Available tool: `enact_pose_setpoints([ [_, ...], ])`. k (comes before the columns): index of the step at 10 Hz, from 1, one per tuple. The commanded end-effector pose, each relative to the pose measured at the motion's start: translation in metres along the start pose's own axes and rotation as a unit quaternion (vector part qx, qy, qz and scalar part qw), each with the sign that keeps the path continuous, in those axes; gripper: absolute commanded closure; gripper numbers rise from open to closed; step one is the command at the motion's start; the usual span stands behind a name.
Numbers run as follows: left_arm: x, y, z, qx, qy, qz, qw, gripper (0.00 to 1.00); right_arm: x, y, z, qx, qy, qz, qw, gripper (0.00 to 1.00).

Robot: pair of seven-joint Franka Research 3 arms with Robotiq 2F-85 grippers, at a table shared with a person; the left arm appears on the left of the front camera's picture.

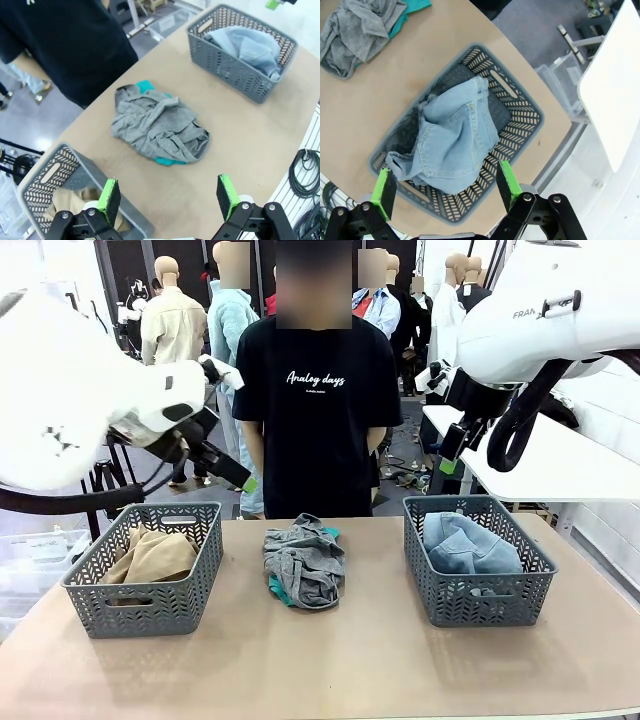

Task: Sort the tops and bottoms.
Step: Lift clothes from the center of the table with your left hand.

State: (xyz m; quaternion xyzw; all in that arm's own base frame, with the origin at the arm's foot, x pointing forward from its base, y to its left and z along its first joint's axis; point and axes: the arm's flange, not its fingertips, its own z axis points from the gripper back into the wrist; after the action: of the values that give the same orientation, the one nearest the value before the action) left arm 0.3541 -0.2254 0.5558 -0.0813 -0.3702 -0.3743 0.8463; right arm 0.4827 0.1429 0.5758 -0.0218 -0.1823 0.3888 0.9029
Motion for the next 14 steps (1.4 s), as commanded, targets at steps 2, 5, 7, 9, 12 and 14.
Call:
enact_pose_setpoints([
  [2,0.004,0.005,-0.014,-0.003,0.031,-0.011,0.999,0.00,-0.001,-0.001,0.000,0.006,-0.002,-0.002,1.000,0.00],
  [5,0.000,-0.001,-0.014,-0.002,0.009,-0.001,1.000,0.00,-0.001,-0.001,0.000,0.006,-0.002,-0.002,1.000,0.00],
  [7,-0.002,-0.003,-0.032,0.022,0.029,-0.003,0.999,0.00,-0.001,-0.001,0.000,0.006,-0.002,-0.002,1.000,0.00],
  [9,0.011,-0.004,-0.075,0.054,0.040,-0.017,0.998,0.00,-0.001,-0.001,0.000,0.006,-0.002,-0.002,1.000,0.00],
  [12,0.031,0.004,-0.149,0.077,0.096,-0.053,0.991,0.00,-0.001,-0.001,0.000,0.006,-0.002,-0.002,1.000,0.00],
  [14,0.028,0.012,-0.188,0.082,0.138,-0.039,0.986,0.00,-0.001,-0.001,0.000,0.006,-0.002,-0.002,1.000,0.00],
])
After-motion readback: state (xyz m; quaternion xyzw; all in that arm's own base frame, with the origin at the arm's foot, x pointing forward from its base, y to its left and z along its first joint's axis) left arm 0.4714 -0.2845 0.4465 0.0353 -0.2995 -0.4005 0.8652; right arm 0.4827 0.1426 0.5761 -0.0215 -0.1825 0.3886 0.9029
